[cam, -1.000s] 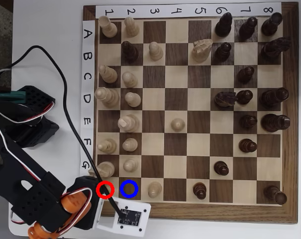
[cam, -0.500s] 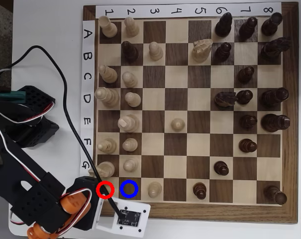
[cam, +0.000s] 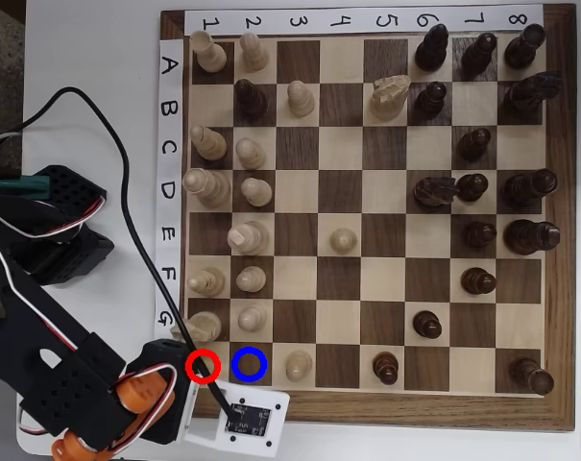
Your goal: Move the piece to destination
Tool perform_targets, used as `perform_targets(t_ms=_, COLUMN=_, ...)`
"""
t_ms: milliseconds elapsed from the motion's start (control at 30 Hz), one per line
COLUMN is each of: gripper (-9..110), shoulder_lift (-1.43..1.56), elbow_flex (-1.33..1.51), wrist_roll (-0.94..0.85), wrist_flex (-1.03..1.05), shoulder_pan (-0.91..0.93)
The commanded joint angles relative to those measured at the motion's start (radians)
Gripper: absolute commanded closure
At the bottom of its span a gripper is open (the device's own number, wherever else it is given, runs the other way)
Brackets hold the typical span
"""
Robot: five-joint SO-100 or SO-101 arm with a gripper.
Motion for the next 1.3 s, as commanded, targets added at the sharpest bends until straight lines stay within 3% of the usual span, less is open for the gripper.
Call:
perform_targets(t_ms=0, gripper=101, shoulder_lift=0.005, elbow_flex=-0.075, wrist_roll=-0.008, wrist_flex=0.006, shoulder_pan=0.003)
perform_targets(t_ms=567, gripper=101, shoulder_lift=-0.032, elbow_flex=-0.341, wrist_roll=0.014, wrist_flex=0.094, shoulder_pan=-0.028)
perform_targets(t_ms=1267, gripper=101, shoulder_lift=0.06, elbow_flex=-0.29, wrist_roll=0.092, wrist_flex=0.143, shoulder_pan=-0.161)
